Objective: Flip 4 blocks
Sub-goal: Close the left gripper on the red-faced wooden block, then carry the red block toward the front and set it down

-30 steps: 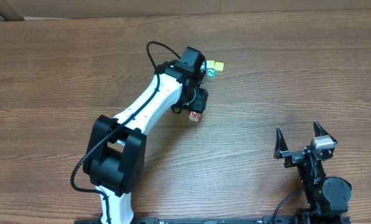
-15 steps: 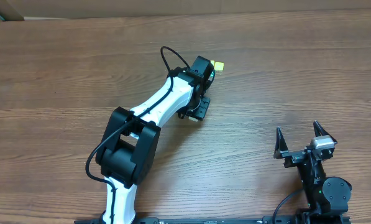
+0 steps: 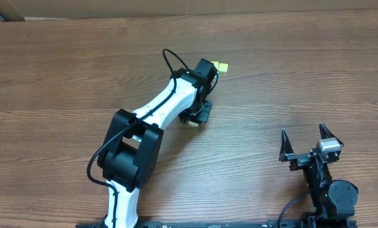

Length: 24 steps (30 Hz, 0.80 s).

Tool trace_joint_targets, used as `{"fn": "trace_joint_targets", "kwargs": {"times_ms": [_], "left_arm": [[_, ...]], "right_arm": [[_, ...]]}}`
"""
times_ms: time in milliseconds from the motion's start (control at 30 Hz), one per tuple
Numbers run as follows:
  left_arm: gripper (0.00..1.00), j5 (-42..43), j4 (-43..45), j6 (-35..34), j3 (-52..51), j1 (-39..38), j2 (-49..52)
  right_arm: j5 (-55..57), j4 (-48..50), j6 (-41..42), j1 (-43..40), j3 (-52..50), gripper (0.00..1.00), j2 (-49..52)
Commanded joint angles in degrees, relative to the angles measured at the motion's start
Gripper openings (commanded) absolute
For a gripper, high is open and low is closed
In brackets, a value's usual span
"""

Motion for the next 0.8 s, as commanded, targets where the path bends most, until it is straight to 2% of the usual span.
{"fn": "trace_joint_targets", "kwargs": {"times_ms": [0,367,567,767], "left_arm": [[0.23,0.3,-2.5,-2.1,0.7,0.1,0.0],[0.27,0.1,-17.0,-5.9,0.7,4.0,-4.9],[0.27,-2.8,-18.5,-9.6,-1.2,4.2,-4.9],[0.3,-2.7,-20.0,-10.0,-2.3,4.1,-4.9]], "right_arm": [[0.3,0.3,0.2,0.2,-0.6,1.0,-0.2],[0.3,0.3,0.2,0.2,-0.6,1.0,-0.2],[0.3,0.3,0.2,0.2,-0.6,1.0,-0.2],[0.3,0.3,0.2,0.2,-0.6,1.0,-0.2]]}}
